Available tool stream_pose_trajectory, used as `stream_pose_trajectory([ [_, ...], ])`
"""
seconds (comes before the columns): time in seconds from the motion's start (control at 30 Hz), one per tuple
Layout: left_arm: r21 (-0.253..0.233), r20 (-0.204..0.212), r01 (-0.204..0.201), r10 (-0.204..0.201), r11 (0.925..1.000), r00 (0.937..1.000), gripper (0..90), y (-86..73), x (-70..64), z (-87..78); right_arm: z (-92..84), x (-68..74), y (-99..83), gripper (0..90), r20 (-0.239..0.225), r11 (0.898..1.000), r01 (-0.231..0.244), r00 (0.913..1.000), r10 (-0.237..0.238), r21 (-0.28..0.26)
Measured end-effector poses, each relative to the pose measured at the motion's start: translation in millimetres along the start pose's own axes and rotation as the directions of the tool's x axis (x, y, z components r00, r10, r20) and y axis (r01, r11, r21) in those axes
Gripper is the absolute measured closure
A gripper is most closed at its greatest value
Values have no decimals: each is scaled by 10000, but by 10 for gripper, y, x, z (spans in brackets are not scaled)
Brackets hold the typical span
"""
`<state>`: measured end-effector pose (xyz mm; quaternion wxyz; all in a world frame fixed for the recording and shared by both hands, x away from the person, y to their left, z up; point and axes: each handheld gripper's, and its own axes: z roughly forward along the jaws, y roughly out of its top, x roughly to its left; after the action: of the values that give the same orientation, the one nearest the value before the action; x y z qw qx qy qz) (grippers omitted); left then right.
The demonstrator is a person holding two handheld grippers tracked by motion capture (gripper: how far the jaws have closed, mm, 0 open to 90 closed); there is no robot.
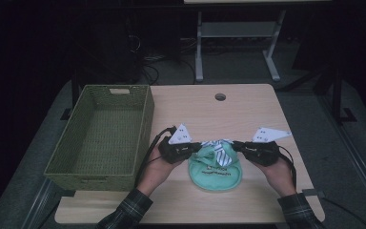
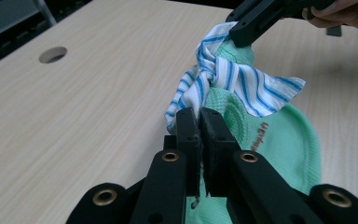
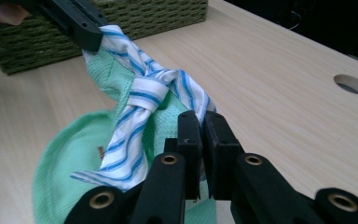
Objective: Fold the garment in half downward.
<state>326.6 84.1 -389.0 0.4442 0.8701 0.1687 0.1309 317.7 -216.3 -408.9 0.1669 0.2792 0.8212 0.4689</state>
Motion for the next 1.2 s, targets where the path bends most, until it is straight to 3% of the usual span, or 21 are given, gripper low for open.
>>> stream_pose_trajectory([
  [0.23, 287, 334, 68, -77, 9996, 9994, 864, -85, -82, 23, -43, 106, -142, 850, -131, 9999, 18, 9999, -16, 172],
  [0.83, 1171, 1230, 361, -506, 9925, 9911, 846, -342, -303, 26, -94, 306, -429, 806, -959, 9951, -565, 9933, 642, 807],
  [1.0, 1026, 1447, 558, -704, 9931, 9870, 775, -344, -339, -38, -138, 339, -464, 754, -1105, 9939, -689, 9908, 782, 857],
  [1.13, 710, 1437, 722, -818, 9949, 9862, 679, -308, -334, -133, -210, 324, -441, 691, -1294, 9941, -976, 9862, 1031, 483],
  [1.2, 461, 1353, 761, -817, 9960, 9874, 677, -284, -310, -191, -266, 314, -409, 681, -1292, 9943, -1010, 9861, 1046, 338],
])
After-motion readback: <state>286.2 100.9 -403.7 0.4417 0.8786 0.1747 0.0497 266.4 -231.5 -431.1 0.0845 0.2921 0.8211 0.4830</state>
